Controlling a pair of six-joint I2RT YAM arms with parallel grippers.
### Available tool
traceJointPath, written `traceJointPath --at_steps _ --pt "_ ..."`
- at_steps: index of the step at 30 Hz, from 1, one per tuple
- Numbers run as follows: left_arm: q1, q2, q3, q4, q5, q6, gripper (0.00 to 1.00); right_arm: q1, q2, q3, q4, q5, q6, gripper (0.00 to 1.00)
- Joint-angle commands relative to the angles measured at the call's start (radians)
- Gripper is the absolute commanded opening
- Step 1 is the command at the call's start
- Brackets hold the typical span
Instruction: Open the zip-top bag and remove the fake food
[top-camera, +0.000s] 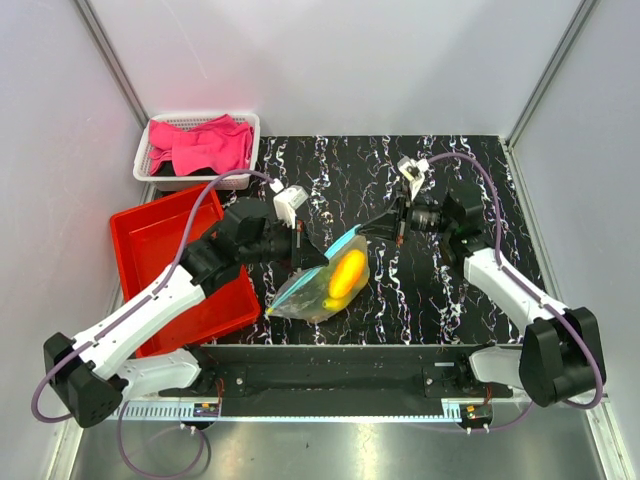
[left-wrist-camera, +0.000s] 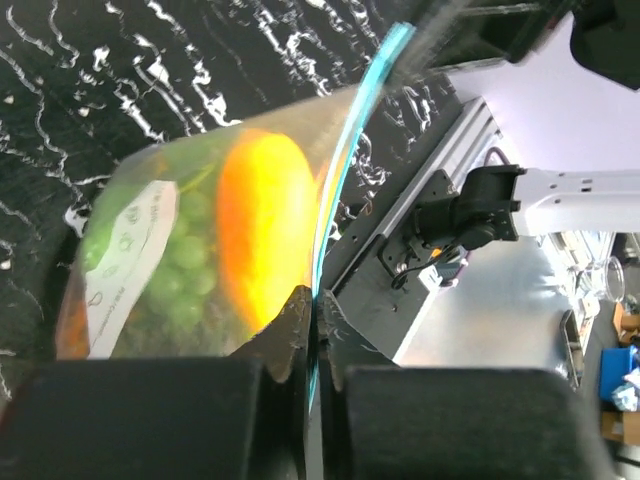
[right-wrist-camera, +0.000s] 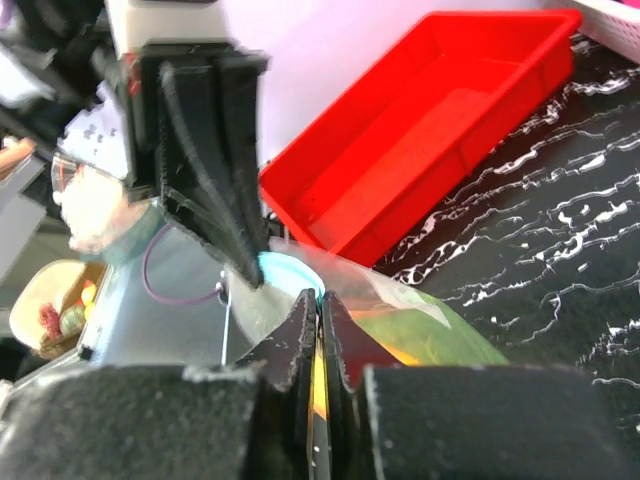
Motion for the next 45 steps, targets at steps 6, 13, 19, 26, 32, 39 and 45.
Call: traceJointPath --at_steps 6,13,19,26,32,39,45 --pt "-0.016 -0.034 -0.052 0.210 0.005 -0.160 0.00 0.029 0.043 0.219 -0.551 0.325 -0.028 0.48" --pt "-0.039 -0.033 -0.061 0.233 -0.115 -0.223 0.00 0.029 -0.055 0.270 -0.867 0.592 0.118 0.99" --pt "-0.070 -0.005 -0.080 0.290 -0.133 -0.261 0.00 0.030 -0.182 0.276 -1.059 0.740 0.083 1.00" --pt "-0.111 0.044 -0.048 0.296 -0.172 -0.254 0.00 0.102 -0.244 0.239 -1.037 0.740 0.241 1.00" --pt "-0.137 0.075 -0.029 0.294 -0.195 -0.248 0.00 0.144 -0.246 0.253 -1.065 0.855 0.282 0.94" --pt "-0.156 0.093 -0.012 0.291 -0.207 -0.245 0.00 0.203 -0.203 0.253 -1.074 0.918 0.293 0.78" --pt "-0.164 0.107 -0.005 0.291 -0.199 -0.243 0.00 0.251 -0.181 0.259 -1.072 0.944 0.298 0.68"
